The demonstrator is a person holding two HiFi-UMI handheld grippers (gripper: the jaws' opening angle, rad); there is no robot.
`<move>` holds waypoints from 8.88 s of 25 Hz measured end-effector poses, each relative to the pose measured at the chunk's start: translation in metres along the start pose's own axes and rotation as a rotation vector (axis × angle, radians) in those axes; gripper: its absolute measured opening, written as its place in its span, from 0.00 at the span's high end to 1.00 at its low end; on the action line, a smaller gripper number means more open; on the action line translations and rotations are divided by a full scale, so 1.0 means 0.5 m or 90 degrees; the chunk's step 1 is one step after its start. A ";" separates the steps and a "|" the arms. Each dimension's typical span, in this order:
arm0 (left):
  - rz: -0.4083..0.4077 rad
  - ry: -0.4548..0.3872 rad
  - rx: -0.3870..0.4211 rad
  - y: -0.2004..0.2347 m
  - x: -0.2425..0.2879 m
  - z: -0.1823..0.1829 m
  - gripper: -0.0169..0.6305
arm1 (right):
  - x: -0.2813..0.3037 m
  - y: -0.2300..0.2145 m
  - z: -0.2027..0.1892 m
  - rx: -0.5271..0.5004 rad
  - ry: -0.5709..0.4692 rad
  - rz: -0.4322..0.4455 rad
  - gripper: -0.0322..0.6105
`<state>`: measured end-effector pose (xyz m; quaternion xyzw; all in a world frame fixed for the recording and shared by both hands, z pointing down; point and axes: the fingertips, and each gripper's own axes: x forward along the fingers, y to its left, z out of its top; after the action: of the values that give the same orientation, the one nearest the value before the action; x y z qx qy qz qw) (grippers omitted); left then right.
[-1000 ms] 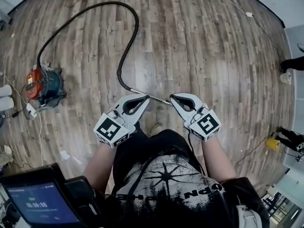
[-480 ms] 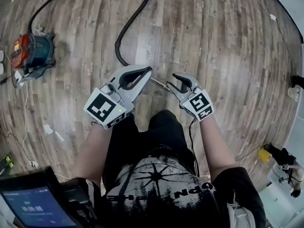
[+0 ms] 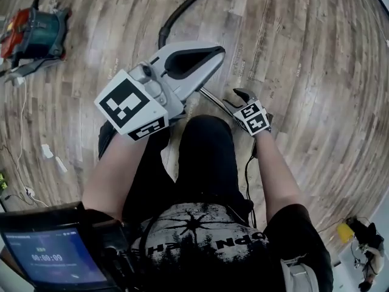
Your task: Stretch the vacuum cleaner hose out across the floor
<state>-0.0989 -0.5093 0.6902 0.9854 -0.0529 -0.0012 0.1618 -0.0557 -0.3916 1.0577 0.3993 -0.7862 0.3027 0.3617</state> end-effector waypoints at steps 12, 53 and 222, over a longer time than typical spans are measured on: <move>0.104 0.034 -0.025 -0.025 -0.103 -0.139 0.97 | 0.307 0.018 -0.336 0.005 0.245 0.068 0.60; 0.132 -0.008 -0.175 -0.023 -0.043 -0.156 0.94 | 0.103 -0.151 -0.261 -0.070 0.364 -0.100 0.68; 0.248 -0.404 -0.590 -0.592 -0.049 0.519 0.88 | -1.152 0.387 0.253 -0.361 0.111 0.074 0.80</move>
<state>-0.0977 -0.3107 0.3493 0.7356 -0.2727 -0.2890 0.5486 -0.0193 -0.1564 0.4844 0.2093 -0.8269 0.1247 0.5068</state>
